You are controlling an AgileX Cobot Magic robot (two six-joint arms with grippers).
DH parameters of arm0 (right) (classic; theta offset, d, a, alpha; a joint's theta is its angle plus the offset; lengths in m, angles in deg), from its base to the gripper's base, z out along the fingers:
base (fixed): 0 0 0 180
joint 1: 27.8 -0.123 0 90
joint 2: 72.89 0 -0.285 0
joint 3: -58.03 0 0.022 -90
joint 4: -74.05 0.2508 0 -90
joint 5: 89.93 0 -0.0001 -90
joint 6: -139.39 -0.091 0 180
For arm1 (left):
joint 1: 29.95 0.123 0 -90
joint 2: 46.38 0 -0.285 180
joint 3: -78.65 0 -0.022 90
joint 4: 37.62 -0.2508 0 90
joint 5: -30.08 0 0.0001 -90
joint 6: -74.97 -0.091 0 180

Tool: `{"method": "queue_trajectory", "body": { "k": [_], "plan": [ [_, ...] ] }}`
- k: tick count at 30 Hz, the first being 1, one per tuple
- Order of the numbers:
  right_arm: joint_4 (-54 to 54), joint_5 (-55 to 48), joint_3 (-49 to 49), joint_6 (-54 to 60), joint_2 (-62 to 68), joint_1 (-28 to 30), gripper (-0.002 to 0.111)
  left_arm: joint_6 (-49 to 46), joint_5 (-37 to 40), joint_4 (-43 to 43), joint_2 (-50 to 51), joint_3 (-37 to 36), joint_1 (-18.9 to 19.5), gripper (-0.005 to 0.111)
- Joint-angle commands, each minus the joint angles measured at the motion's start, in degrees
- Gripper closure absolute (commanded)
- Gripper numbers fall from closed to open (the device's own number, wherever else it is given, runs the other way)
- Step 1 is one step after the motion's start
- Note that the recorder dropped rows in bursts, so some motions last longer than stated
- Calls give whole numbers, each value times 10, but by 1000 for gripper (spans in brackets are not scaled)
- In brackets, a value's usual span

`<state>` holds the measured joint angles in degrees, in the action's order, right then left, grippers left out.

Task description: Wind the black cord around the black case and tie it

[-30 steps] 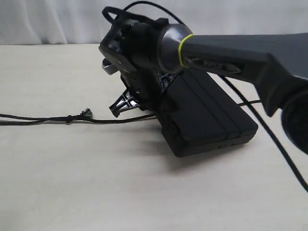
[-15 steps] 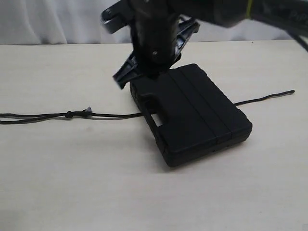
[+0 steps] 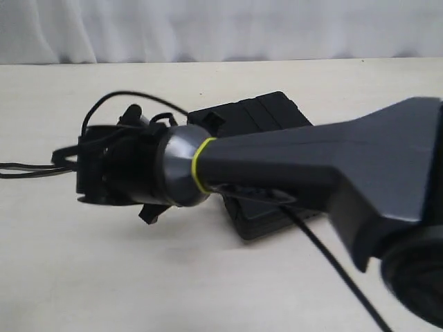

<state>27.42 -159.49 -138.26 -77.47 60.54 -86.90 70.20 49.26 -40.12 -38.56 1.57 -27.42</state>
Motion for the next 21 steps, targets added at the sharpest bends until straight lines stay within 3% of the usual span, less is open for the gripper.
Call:
{"method": "queue_trajectory", "body": {
  "k": [1,17,21],
  "plan": [
    [-26,-4,-34,-17,52,4,57,4,-6,1,0,-1,-3,107],
    [-53,-4,-76,-20,121,51,57,4,-6,1,0,-1,-3,107],
    [-76,-4,-76,-24,127,51,67,4,-6,1,0,-1,-3,107]
  ]
}}
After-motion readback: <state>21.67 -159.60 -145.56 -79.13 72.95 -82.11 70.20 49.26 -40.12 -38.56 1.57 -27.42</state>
